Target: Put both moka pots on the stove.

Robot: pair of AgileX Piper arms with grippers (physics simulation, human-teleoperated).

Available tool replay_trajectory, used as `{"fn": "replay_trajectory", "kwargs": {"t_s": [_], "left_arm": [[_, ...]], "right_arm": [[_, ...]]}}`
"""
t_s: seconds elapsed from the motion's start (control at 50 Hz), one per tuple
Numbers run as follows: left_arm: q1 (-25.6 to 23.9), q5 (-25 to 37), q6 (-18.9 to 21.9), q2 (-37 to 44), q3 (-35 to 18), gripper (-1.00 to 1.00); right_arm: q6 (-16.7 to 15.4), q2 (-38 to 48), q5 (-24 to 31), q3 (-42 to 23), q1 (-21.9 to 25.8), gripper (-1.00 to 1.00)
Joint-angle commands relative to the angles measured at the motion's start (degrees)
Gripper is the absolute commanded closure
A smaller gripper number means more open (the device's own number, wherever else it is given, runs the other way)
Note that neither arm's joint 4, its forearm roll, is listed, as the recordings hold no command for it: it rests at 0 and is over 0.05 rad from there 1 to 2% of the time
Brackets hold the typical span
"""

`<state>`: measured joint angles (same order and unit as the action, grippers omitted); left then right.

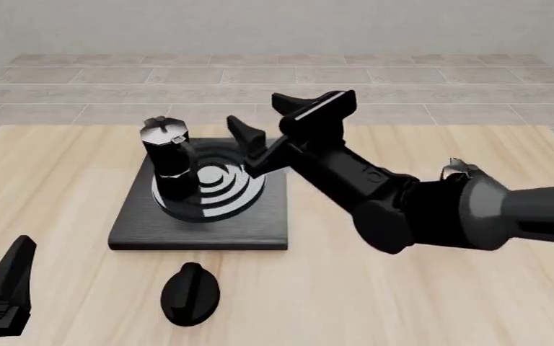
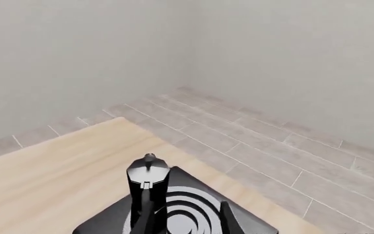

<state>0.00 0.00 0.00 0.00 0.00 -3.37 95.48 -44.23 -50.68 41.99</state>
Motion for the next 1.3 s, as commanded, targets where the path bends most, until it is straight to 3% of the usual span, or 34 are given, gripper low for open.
{"fn": "replay_trajectory", "kwargs": {"t_s": [0.02, 0.52, 0.68, 1.3], "left_arm": [[0.0, 0.0, 0.0, 0.0, 0.0, -1.0], [0.0, 0.0, 0.0, 0.0, 0.0, -1.0], [0.0, 0.0, 0.0, 0.0, 0.0, -1.0], [0.0, 0.0, 0.0, 0.0, 0.0, -1.0]], "right_arm": [[0.0, -6.6, 0.5, 4.5, -3.0, -1.0], [-0.4, -19.4, 6.2, 10.8, -8.5, -1.0], [2.3, -25.0, 7.2, 14.4, -14.3, -1.0], [6.1, -45.1, 17.1, 24.9, -23.5, -1.0]]}}
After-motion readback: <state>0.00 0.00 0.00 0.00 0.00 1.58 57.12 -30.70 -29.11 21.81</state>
